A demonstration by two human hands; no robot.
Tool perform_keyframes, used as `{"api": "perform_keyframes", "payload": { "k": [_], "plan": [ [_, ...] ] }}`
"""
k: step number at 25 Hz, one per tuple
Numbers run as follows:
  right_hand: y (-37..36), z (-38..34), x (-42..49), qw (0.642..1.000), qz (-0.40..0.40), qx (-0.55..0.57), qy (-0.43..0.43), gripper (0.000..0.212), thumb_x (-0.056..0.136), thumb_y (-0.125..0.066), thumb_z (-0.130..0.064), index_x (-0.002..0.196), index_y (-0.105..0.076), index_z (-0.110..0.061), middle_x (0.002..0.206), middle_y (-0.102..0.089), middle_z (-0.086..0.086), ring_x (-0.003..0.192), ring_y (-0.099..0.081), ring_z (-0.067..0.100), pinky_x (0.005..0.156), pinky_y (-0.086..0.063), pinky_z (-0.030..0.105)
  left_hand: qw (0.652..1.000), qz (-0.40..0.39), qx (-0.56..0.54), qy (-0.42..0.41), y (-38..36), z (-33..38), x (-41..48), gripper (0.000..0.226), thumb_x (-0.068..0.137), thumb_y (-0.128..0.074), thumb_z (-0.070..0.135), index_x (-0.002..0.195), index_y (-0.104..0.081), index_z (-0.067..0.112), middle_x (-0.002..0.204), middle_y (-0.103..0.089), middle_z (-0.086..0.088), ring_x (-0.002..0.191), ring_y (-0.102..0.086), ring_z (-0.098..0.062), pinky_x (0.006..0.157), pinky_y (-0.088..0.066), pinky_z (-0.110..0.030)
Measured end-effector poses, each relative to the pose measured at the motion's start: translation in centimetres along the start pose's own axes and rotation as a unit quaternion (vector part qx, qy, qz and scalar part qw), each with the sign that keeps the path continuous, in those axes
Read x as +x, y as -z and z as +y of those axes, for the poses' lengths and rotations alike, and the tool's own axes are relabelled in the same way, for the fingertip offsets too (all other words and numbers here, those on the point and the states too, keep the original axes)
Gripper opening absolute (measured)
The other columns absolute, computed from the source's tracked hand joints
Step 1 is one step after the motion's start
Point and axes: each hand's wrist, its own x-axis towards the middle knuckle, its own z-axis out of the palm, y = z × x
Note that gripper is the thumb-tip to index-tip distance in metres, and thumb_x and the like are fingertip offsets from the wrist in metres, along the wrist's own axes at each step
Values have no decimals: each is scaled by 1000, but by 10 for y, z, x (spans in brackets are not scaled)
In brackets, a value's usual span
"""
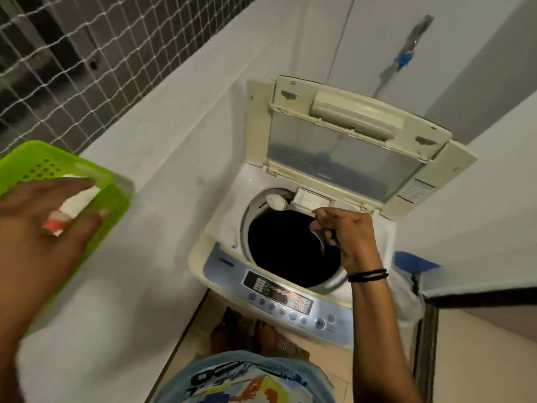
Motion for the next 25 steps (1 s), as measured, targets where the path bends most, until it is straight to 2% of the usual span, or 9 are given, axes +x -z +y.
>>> {"api": "perform_keyframes", "payload": {
  "k": [3, 7, 9, 11, 13, 17, 19, 21, 25],
  "plan": [
    [40, 25, 25, 997, 75, 8, -22, 18, 84, -74, -9, 71, -81, -18, 66, -75, 8, 44, -48, 8, 39, -39, 18, 991, -47, -121, -40, -69, 60, 14, 38, 86, -71, 42, 123, -64, 39, 113, -60, 30, 98, -57, 15, 89, -43, -2],
    [75, 60, 70, 986, 156, 39, -51, 10, 87, -71, -9, 91, -80, -6, 65, -74, 6, 47, -50, 9, 41, -43, 17, 928, -198, -297, 103, -201, 128, 29, 36, 85, -75, 13, 120, -68, 16, 106, -71, -3, 89, -68, -11, 84, -53, -16],
    [80, 77, 91, 979, 187, 29, -68, 15, 88, -70, -11, 96, -78, -2, 67, -74, 5, 50, -51, 10, 44, -44, 17, 894, -241, -325, 191, -258, 139, 37, 32, 88, -72, 16, 119, -68, 11, 101, -72, -6, 80, -69, -6, 76, -55, -18],
    [81, 93, 109, 975, 203, 19, -85, 17, 90, -70, -15, 99, -78, -3, 70, -74, 4, 51, -53, 8, 47, -46, 18, 838, -266, -359, 314, -307, 151, 42, 31, 89, -69, 18, 118, -68, 6, 100, -72, -8, 78, -70, -9, 75, -58, -22],
    [76, 106, 125, 972, 212, 18, -95, 17, 91, -69, -16, 100, -78, -6, 73, -75, 4, 52, -55, 7, 53, -51, 21, 765, -287, -388, 426, -348, 158, 45, 31, 93, -63, 19, 118, -65, 2, 103, -69, -11, 88, -67, -19, 88, -57, -31],
    [59, 129, 154, 964, 251, -26, -80, 18, 93, -65, -16, 99, -78, -6, 75, -74, 5, 51, -58, 2, 60, -54, 17, 670, -313, -420, 527, -407, 169, 55, 23, 99, -57, 18, 117, -57, 4, 103, -58, -16, 91, -59, -23, 96, -53, -38],
    [45, 137, 163, 965, 249, -60, -57, 17, 95, -63, -15, 96, -78, -7, 74, -72, 5, 51, -59, -1, 63, -54, 14, 654, -293, -438, 543, -427, 174, 62, 23, 99, -56, 18, 116, -57, 2, 98, -58, -15, 84, -59, -21, 93, -53, -38],
    [30, 143, 166, 964, 244, -93, -46, 17, 95, -63, -16, 92, -79, -10, 74, -72, 4, 60, -63, 9, 73, -55, 25, 652, -258, -455, 550, -441, 177, 66, 18, 99, -55, 14, 112, -58, 2, 95, -62, -14, 85, -61, -21, 96, -54, -39],
    [4, 153, 160, 956, 215, -197, 20, 18, 94, -62, -12, 101, -78, -10, 96, -77, 6, 92, -70, 20, 89, -53, 27, 660, -241, -451, 550, -457, 165, 65, 10, 96, -59, 9, 94, -63, 0, 84, -67, -12, 78, -65, -18, 91, -57, -37]
  ]
}}
